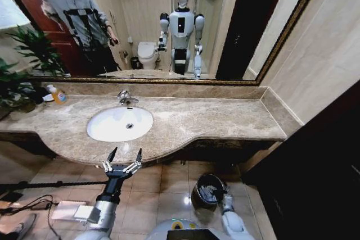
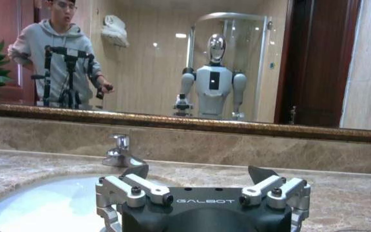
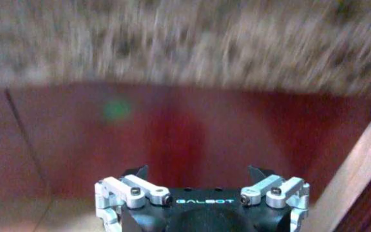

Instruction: Pick up the trash from the sink and place it in the trash bin.

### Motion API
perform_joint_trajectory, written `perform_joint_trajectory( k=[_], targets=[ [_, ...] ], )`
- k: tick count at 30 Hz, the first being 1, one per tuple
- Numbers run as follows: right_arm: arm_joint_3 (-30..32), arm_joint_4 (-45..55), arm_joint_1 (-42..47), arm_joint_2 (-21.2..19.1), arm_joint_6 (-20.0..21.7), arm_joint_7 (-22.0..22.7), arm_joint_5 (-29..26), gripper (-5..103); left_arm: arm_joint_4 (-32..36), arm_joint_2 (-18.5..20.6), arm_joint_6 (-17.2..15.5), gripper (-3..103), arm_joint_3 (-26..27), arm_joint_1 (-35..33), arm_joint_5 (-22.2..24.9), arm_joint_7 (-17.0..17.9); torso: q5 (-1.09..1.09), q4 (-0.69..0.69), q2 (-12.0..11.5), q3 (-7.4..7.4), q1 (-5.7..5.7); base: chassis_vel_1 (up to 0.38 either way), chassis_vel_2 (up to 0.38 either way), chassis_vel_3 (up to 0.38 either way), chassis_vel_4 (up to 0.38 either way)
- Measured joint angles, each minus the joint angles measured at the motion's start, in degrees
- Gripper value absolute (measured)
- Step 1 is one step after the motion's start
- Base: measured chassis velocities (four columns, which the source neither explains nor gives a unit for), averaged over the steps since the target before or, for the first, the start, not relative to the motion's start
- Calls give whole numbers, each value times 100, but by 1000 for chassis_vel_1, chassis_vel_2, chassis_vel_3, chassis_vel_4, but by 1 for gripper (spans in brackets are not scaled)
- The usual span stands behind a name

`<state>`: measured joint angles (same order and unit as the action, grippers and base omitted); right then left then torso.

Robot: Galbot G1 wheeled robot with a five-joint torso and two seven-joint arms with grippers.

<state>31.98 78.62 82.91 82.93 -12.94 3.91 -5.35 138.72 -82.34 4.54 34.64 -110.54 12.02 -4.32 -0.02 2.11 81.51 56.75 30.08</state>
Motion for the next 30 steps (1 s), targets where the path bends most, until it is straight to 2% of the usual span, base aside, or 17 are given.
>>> perform_joint_trajectory(
  k=[3, 5, 6, 8, 9, 12, 14, 16, 18, 23, 30],
  targets=[
    [58, 371, 166, 5, -6, 24, -20, 100, 0, 0, 0, 100, 0, 0, 0, 0, 4, -1, 0, 0, 0, 0, 0, 0, 0],
    [167, 1354, 570, 8, 61, 110, -203, 100, 0, 0, 0, 100, 0, 0, 0, -1, 0, 0, 0, 0, 0, 0, 0, 0, 0],
    [167, 1354, 570, 8, 61, 110, -203, 100, 0, 0, 0, 100, 0, 0, 0, -1, 0, 0, 0, 0, 0, 0, 0, 0, 0],
    [229, 2179, 954, 48, 141, 139, -336, 100, 0, 0, 0, 100, 0, 0, 0, 0, 4, 0, 0, 0, 0, 0, 0, 0, 0],
    [229, 2179, 954, 48, 141, 139, -336, 100, 0, 0, 0, 100, 0, 0, 0, 0, 4, 0, 0, 0, 0, 0, 0, 0, 0],
    [282, 3394, 1536, 192, 261, 163, -438, 100, 0, 0, 0, 100, 0, 0, 0, -1, 2, -1, 0, 0, 0, 0, 0, 0, 0],
    [283, 3476, 1575, 204, 268, 167, -440, 100, 0, 0, 0, 100, 0, 0, 0, 0, 2, -1, 0, 0, 0, 0, 0, 0, 0],
    [282, 4100, 1887, 312, 318, 191, -441, 100, 0, 0, 0, 100, 0, 0, 0, 0, 1, -1, 0, 0, 0, 0, 0, 0, 0],
    [280, 4205, 1935, 329, 325, 193, -440, 100, 0, 0, 0, 100, 0, 0, 0, 0, 2, 0, 0, 0, 0, 0, 0, 0, 0],
    [199, 5206, 2294, 461, 411, 194, -291, 100, 0, 0, 0, 100, 0, 0, 0, 0, 2, -1, 0, 0, 0, 0, 0, 0, 0],
    [71, 5855, 2348, 561, 629, 154, -26, 100, 0, 0, 0, 100, 0, 0, 0, 0, 1, 0, 0, 0, 1, 0, 0, 0, 0]
  ],
)
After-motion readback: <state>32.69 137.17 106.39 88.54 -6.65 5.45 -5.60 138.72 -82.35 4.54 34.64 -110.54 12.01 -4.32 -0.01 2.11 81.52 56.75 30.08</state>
